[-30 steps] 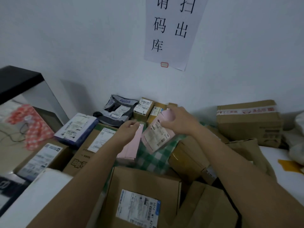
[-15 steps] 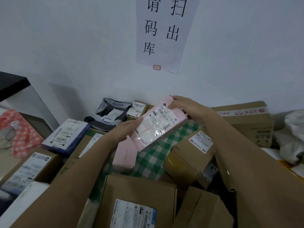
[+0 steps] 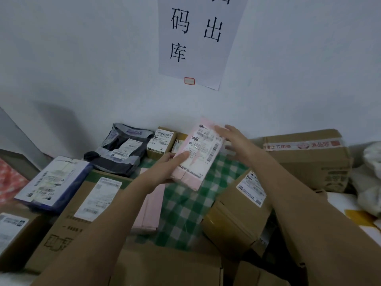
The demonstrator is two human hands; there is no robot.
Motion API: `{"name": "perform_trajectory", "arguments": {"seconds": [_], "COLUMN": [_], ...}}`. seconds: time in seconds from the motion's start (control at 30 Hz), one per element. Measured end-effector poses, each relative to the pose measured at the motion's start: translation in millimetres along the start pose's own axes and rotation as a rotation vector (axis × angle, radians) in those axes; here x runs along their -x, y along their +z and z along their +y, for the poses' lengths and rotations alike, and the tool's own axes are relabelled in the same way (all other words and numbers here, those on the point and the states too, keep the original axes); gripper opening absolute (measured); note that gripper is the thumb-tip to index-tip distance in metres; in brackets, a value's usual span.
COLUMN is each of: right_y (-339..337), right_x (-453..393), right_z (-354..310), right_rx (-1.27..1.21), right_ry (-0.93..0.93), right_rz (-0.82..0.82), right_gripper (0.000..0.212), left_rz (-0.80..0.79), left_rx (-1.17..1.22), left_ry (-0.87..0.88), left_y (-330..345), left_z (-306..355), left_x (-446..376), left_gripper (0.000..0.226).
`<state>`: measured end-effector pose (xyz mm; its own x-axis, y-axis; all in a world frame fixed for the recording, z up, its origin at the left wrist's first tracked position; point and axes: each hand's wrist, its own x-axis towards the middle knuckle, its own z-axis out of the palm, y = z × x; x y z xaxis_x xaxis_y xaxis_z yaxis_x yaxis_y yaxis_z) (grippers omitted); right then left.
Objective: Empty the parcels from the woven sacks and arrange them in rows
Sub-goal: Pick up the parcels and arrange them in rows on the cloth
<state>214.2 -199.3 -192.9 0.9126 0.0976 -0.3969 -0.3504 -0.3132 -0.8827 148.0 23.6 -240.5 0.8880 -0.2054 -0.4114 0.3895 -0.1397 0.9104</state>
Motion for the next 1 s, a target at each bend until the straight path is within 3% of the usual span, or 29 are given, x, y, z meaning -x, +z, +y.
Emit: {"name": "perform_trajectory", "arguments": {"seconds": [0.2, 0.27, 0.4, 0.47, 0.57, 0.63, 0.7, 0.83, 1.0], "right_y": [6, 9, -1, -11, -19, -21, -22, -26, -30], "right_x": [-9, -15, -23, -27, -37, -47, -56, -72, -83], "right_z": [32, 37, 40, 43, 50, 51, 51, 58, 69], "right_rx": [-0.244, -0.28, -0.285, -0.263, -0.216, -0.217, -0.222, -0.196, -0.106], "right_ry": [0.155, 0.148, 0.141, 0.193, 0.247, 0.273, 0.307, 0.362, 0.413], "right_rz": [-0.111, -0.091, -0.05, -0.046, 0.012, 0.063, 0.087, 0.109, 0.131], "right_gripper": [0.117, 0.103, 0.051, 0.037, 0.043, 0.041, 0.037, 0.034, 0.03], "left_rz": [0.047, 0.041, -0.012, 0.078, 0.229, 0.236, 0.2, 0.17, 0.181], "left_rx": [0.077, 0.038, -0.004, -0.123, -0.422, -0.705, -0.923, -1.115, -1.175], "left_ry": [-0.025, -0.039, 0.018, 0.047, 0.081, 0.086, 0.063, 0.077, 0.164], "left_y": [26, 34, 46, 47, 44, 40, 39, 39, 38], "left_z": [9, 13, 16, 9, -11, -24, -29, -34, -39], "left_x": [-42, -47, -53, -61, -84, -102, -113, -126, -137], "left_gripper": [0.088, 0.095, 0.065, 0.069, 0.056, 0.042, 0.046, 0.056, 0.048]}}
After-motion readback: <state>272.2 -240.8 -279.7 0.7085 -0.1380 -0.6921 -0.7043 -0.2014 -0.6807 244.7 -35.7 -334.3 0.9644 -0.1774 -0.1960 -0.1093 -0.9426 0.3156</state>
